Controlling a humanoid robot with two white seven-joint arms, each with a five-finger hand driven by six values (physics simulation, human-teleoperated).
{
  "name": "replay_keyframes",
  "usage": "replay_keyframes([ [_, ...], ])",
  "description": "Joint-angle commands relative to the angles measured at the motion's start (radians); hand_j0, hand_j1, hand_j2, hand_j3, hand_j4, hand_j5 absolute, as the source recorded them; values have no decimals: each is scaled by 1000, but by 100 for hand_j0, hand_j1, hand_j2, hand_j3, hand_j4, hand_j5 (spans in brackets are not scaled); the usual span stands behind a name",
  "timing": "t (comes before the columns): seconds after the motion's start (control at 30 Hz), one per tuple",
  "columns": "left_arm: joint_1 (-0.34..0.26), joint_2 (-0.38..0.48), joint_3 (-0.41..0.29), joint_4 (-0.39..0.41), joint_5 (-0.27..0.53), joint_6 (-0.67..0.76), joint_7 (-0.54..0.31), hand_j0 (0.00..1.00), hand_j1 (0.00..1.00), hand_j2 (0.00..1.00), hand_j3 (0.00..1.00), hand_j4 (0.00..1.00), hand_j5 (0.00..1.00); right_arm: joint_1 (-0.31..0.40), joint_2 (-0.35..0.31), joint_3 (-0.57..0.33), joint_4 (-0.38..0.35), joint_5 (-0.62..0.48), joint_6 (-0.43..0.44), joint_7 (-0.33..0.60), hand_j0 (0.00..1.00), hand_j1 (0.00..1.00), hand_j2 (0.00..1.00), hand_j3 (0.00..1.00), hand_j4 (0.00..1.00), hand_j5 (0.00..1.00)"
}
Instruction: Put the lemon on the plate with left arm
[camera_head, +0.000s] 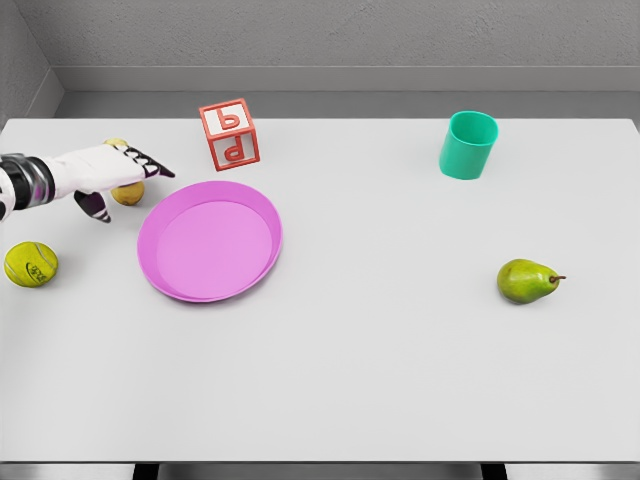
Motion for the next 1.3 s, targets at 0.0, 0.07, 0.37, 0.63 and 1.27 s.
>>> replay_keyframes([
  [0.0,0,0,2,8,-14,3,1,100,100,100,100,100,100,0,0,0,0,0,0,-1,100,100,100,100,100,100],
  [0.07,-2,0,2,14,-16,3,1,100,100,100,100,100,100,0,0,0,0,0,0,1,100,100,100,100,100,100],
  [0.37,-23,-13,0,57,-35,3,1,100,100,100,100,100,100,0,0,0,0,0,0,-1,100,100,100,100,100,100],
  [0.63,-71,-47,-24,100,-35,3,1,100,100,100,100,100,100,0,0,0,0,0,0,1,100,100,100,100,100,100],
  [1.27,-80,-59,-32,143,-86,3,1,100,100,100,100,100,100,0,0,0,0,0,0,1,100,100,100,100,100,100],
])
